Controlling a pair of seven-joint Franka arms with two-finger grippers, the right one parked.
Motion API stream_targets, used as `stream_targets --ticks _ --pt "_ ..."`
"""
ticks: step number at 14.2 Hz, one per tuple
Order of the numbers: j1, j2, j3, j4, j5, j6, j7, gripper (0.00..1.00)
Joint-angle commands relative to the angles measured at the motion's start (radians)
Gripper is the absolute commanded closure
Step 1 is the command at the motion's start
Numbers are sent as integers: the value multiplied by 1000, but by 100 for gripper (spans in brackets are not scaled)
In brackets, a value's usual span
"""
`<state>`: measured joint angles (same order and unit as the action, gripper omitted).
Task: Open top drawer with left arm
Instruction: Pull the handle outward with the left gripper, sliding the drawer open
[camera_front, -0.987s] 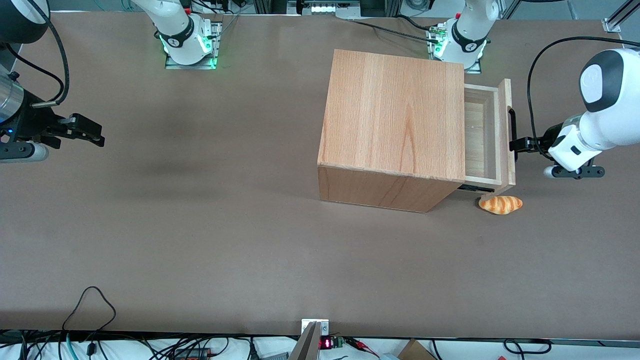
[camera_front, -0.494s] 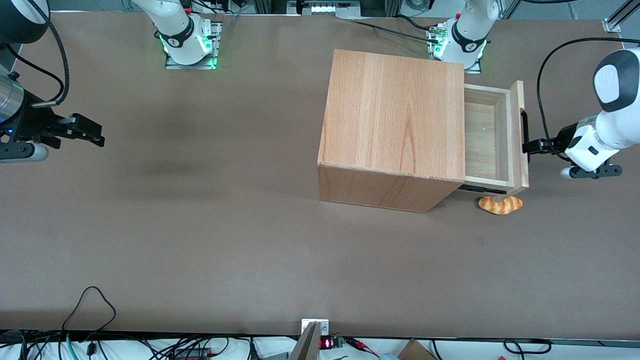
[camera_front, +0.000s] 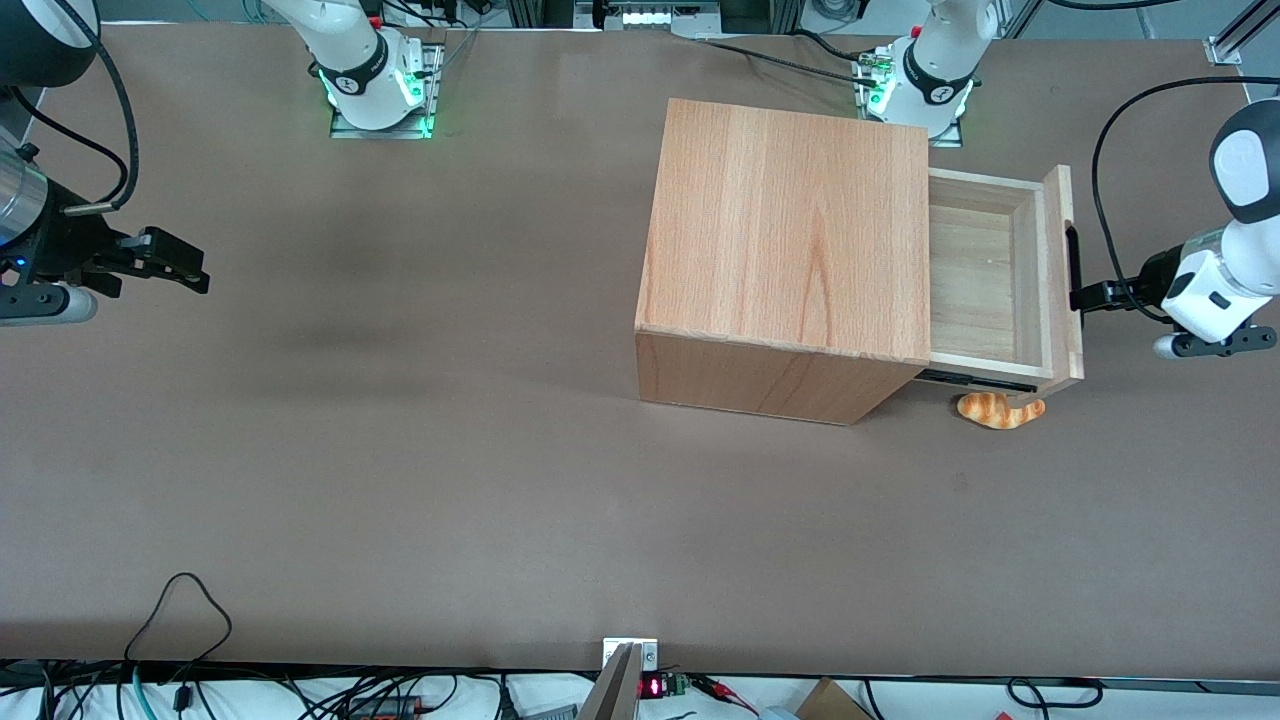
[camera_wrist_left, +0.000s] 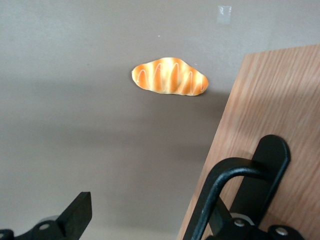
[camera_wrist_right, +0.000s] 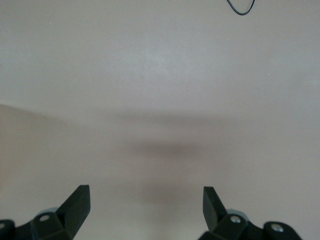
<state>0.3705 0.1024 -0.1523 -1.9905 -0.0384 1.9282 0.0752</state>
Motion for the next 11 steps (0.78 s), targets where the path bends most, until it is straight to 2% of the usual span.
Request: stream_targets --ticks 1,11 --pt "27 62 -6 32 43 60 -18 0" --pt "64 76 -9 82 32 54 8 0"
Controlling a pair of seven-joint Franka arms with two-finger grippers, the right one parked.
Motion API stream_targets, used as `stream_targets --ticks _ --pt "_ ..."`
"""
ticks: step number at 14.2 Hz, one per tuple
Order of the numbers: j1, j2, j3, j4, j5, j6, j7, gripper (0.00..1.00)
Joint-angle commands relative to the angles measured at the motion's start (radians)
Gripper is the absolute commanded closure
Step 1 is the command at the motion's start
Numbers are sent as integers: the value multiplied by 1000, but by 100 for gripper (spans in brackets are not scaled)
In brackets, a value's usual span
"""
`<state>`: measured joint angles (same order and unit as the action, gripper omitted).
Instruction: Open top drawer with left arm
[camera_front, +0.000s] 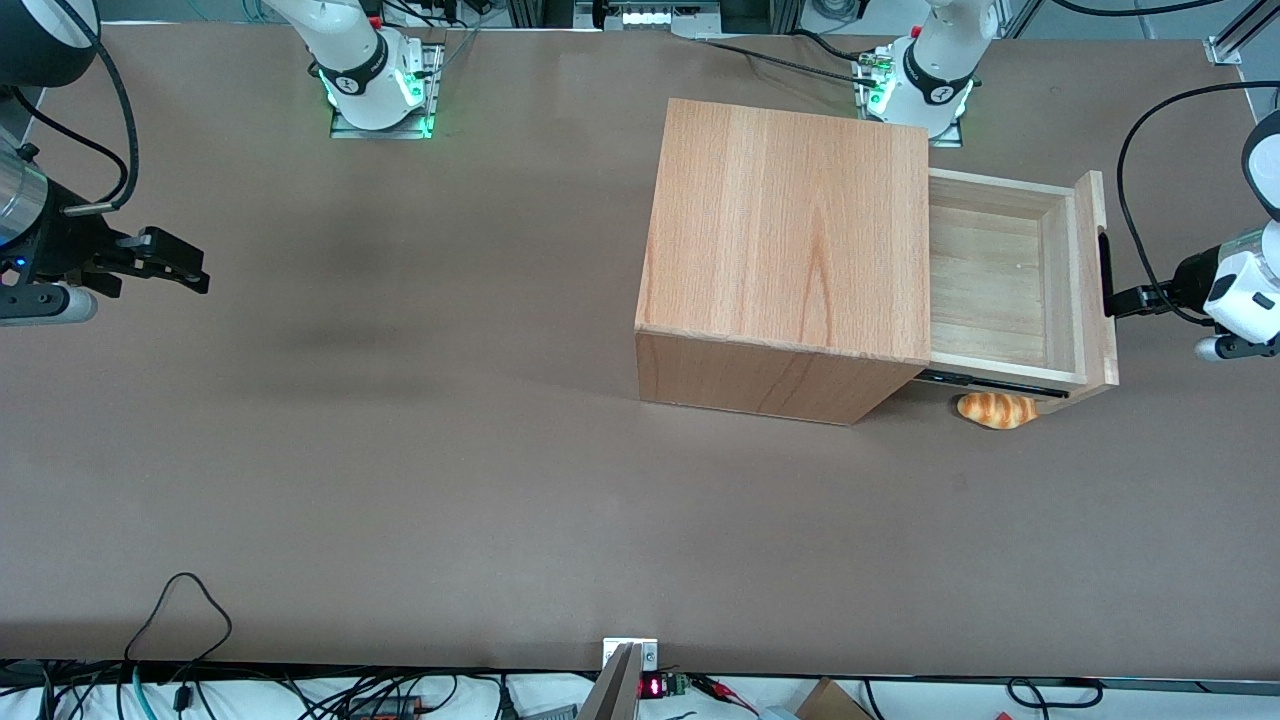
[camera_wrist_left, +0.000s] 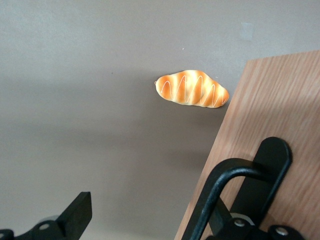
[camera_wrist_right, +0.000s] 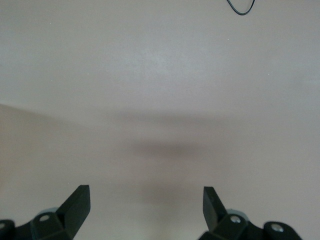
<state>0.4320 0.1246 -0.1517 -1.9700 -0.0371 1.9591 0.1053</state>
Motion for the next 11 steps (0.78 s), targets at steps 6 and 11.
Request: stream_targets --ticks 6,11 --pt "14 52 -11 216 -69 -150 -19 0" --pt "13 43 -19 367 -99 -265 -18 0"
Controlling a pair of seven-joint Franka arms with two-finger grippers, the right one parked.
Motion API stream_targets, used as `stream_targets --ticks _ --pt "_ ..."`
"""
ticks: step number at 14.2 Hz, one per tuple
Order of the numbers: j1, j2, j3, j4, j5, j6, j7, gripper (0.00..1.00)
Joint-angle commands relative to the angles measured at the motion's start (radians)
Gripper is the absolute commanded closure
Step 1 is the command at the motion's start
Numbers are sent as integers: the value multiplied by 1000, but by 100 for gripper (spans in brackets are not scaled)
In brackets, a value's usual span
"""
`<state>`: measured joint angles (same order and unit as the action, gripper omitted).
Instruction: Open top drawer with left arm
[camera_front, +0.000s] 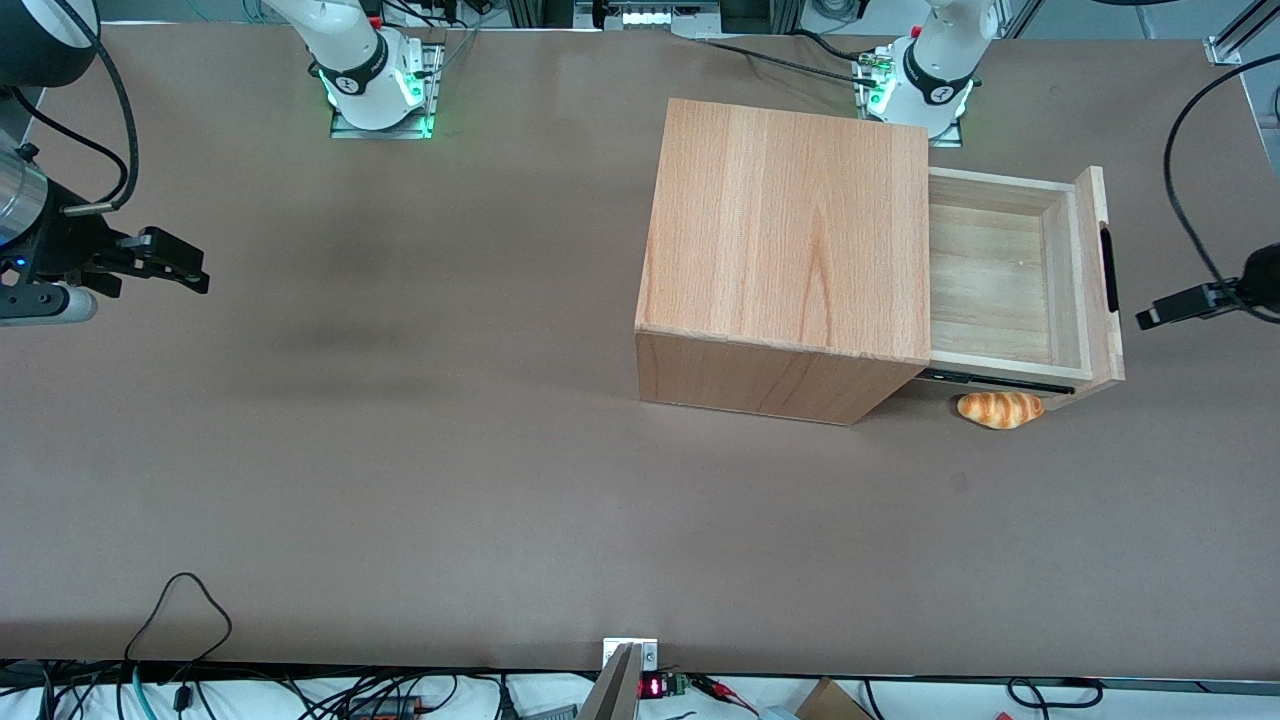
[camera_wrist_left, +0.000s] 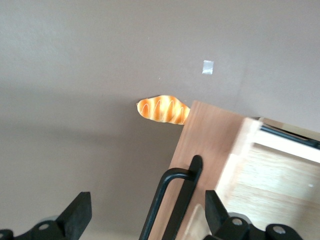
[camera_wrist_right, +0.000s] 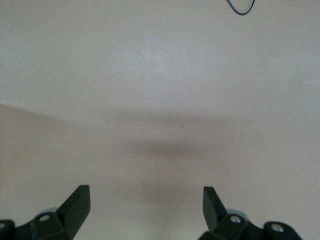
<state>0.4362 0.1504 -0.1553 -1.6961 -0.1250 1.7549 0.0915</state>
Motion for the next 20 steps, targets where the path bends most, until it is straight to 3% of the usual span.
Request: stream_targets --ticks 1,8,10,14,20 --pt "3 14 -16 128 -8 -78 -1 0" --pt "-29 -34 -63 181 27 -129 -7 0" --pt "-114 -61 -30 181 71 -147 -4 0" --pt "-368 -110 196 179 79 -170 26 0" --pt "-401 -129 206 181 122 -212 31 0"
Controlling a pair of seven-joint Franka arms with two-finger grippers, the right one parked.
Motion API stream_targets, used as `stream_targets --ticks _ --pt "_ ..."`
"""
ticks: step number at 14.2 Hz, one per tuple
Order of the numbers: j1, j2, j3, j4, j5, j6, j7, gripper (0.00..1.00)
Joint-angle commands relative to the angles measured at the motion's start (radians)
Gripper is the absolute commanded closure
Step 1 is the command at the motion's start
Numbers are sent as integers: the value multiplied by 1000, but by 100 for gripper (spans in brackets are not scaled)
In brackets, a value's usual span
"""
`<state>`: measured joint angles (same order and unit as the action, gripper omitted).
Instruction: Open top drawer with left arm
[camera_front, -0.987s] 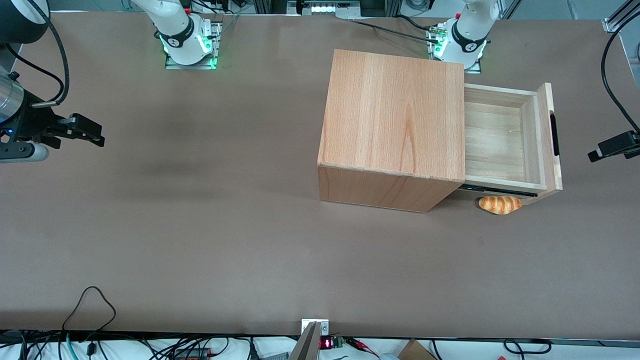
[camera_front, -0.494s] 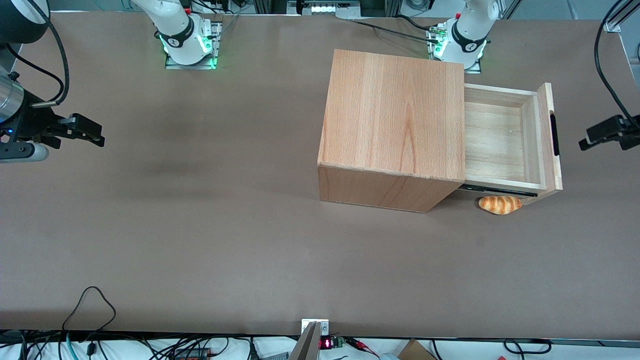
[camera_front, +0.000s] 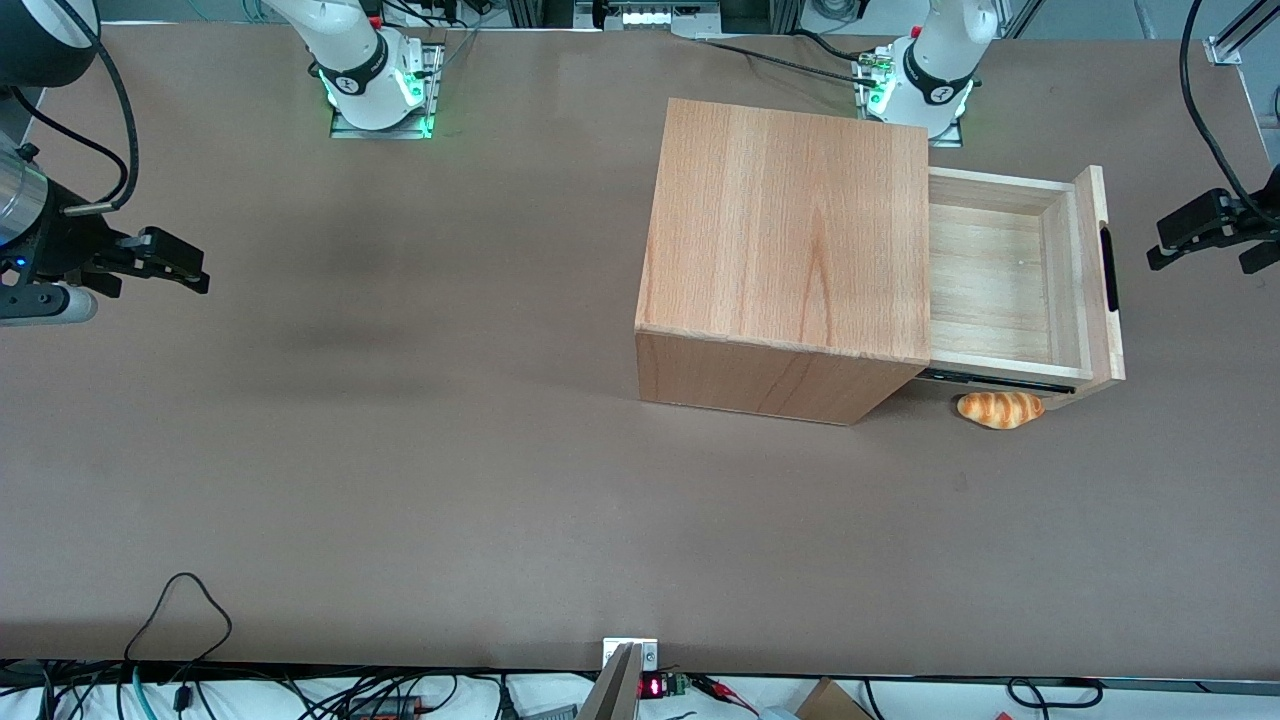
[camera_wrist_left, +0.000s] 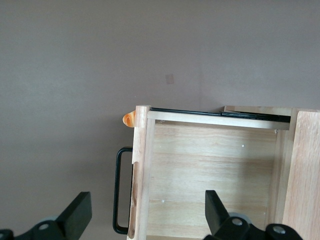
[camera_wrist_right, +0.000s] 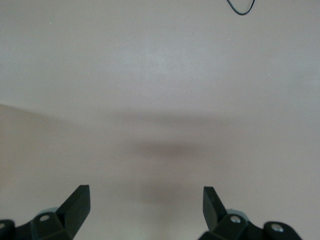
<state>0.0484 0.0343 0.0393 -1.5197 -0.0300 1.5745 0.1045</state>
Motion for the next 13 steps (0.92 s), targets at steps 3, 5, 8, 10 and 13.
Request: stream_targets --ticks 3,5,8,10,13 --pt "-16 -13 10 16 25 -33 8 0" --pt "-21 -11 11 23 25 -33 6 0" --pt "-24 -13 7 23 25 -33 7 0" --pt "-24 -11 5 26 22 -30 4 0" --pt "-22 -4 13 56 12 -33 0 0"
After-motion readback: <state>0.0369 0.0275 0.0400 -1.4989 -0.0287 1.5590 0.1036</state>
